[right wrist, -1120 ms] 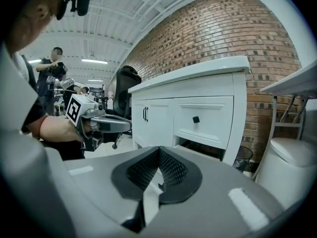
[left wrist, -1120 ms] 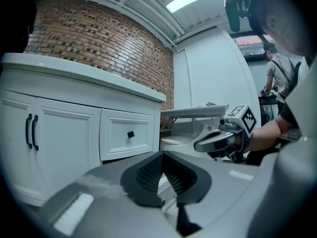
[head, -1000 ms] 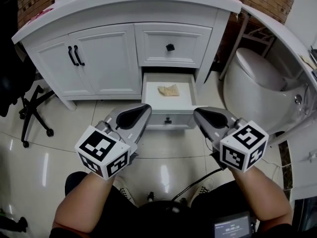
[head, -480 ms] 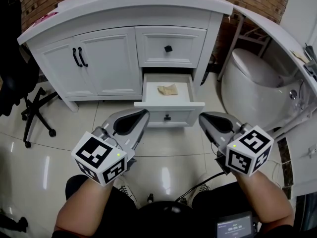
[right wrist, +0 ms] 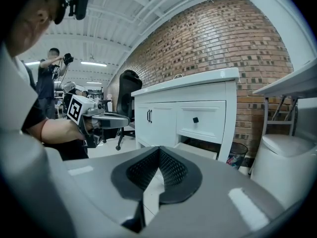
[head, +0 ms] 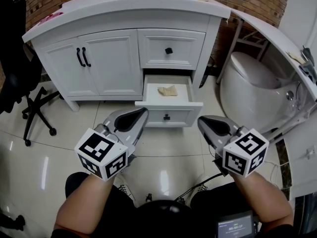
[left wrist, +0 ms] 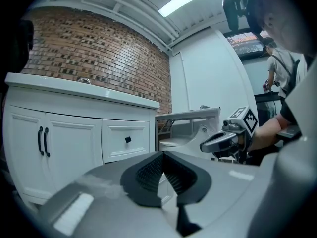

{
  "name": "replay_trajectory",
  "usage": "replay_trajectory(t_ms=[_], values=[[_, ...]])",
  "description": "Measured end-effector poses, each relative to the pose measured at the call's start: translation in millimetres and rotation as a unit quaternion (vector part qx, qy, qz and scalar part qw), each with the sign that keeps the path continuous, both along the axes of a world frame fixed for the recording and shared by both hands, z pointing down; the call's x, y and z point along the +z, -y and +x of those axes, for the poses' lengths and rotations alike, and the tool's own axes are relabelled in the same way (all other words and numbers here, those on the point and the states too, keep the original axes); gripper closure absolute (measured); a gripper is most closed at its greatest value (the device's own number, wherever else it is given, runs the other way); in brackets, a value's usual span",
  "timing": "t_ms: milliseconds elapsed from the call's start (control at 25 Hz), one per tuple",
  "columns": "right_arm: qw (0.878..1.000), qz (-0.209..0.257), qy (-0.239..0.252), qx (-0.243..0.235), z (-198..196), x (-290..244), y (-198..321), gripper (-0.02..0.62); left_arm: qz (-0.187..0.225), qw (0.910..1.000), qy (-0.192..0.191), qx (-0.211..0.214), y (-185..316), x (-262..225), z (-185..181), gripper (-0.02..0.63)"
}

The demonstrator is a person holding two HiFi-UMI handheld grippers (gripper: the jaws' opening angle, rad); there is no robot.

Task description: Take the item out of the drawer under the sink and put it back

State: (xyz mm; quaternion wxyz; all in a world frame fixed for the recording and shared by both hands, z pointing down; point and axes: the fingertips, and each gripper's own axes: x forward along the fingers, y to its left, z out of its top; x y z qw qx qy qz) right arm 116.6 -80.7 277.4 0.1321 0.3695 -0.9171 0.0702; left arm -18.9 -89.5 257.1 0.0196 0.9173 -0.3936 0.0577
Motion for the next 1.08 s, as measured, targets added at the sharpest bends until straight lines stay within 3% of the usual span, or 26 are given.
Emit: replay_trajectory(t_ms=[1080], values=[[1.0,-0.007,0.011,-0.018,-4.5,-4.6,-6.1,0.588,-0.001,1.0,0.006,0.002,0.3,2.2,3.5,0.601]])
